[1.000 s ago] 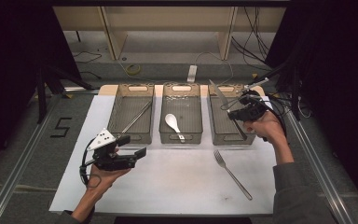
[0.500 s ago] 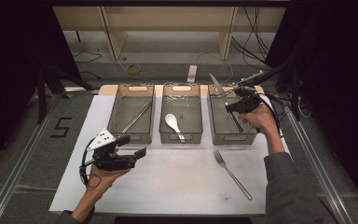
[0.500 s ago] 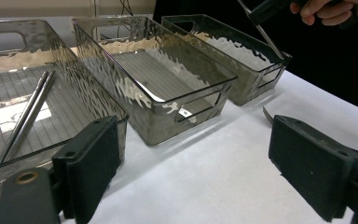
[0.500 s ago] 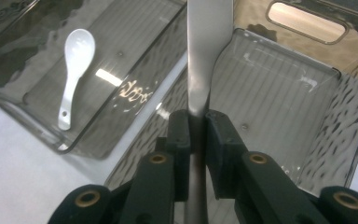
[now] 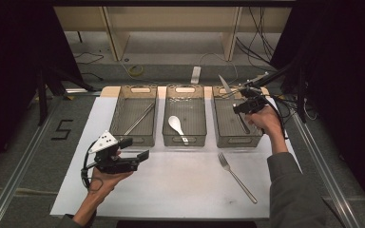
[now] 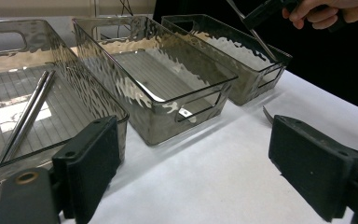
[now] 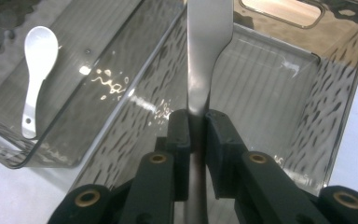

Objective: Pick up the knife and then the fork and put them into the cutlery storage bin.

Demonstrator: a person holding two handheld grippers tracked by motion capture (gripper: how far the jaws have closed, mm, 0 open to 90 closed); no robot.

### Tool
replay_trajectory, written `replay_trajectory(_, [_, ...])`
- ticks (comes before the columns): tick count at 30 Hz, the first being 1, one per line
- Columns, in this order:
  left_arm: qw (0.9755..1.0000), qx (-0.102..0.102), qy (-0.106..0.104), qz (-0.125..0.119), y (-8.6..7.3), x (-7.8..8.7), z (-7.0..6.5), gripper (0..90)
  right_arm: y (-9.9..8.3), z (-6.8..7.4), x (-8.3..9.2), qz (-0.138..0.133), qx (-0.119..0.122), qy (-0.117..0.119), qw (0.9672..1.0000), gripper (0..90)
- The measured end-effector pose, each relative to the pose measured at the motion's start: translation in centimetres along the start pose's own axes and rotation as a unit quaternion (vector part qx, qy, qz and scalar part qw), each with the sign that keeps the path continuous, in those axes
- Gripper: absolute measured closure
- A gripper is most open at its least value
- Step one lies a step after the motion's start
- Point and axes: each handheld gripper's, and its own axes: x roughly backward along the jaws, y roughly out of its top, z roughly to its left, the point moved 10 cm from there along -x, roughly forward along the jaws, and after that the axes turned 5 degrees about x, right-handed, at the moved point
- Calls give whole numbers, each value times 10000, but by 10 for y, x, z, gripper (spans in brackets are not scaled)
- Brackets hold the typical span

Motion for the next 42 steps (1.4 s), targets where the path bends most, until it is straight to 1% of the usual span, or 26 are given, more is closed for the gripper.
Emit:
replay_trajectory(6, [10000,-2,-1,-4,0,0,0,158,-7,-1,-8,84,-81,40,9999,810])
replay_trajectory(10, [10000,-1,0,-1,0,0,0,158,-12,-1,-14,119,-44,29,9999,810])
replay_trajectory(12, [10000,-13,2,2,0,0,0,158,-14,0,-17,135,-73,47,9999,810])
replay_trajectory(14, [10000,-2,3,-1,0,0,0,158,-16,-1,-19,137,-68,24,9999,810])
replay_trajectory(16, [10000,-3,3,-3,0,0,0,158,-19,-1,-20,160,-138,47,9998,810])
replay_trajectory(18, [10000,-10,5,2,0,0,0,158,-21,-2,-22,180,-122,30,9998,810])
replay_trajectory(20, [10000,-1,4,-4,0,0,0,158,-23,-1,-23,197,-162,45,9997,809])
replay_trajectory(21, [10000,-5,4,-6,0,0,0,158,-23,-1,-24,198,-134,42,9997,809])
replay_trajectory(27, [10000,-7,5,-6,0,0,0,158,-28,-1,-29,270,-146,29,9995,809])
replay_trajectory(32, [10000,-8,5,-5,0,0,0,158,-30,0,-31,310,-154,0,9994,809])
replay_trajectory(36, [10000,-8,5,-6,0,0,0,158,-29,-1,-31,322,-208,-23,9993,808])
replay_trajectory(39, [10000,-3,4,-4,0,0,0,158,-30,0,-32,356,-160,-31,9992,807])
replay_trajectory(42, [10000,-11,0,-4,0,0,-1,158,-30,0,-35,364,-177,-43,9992,804])
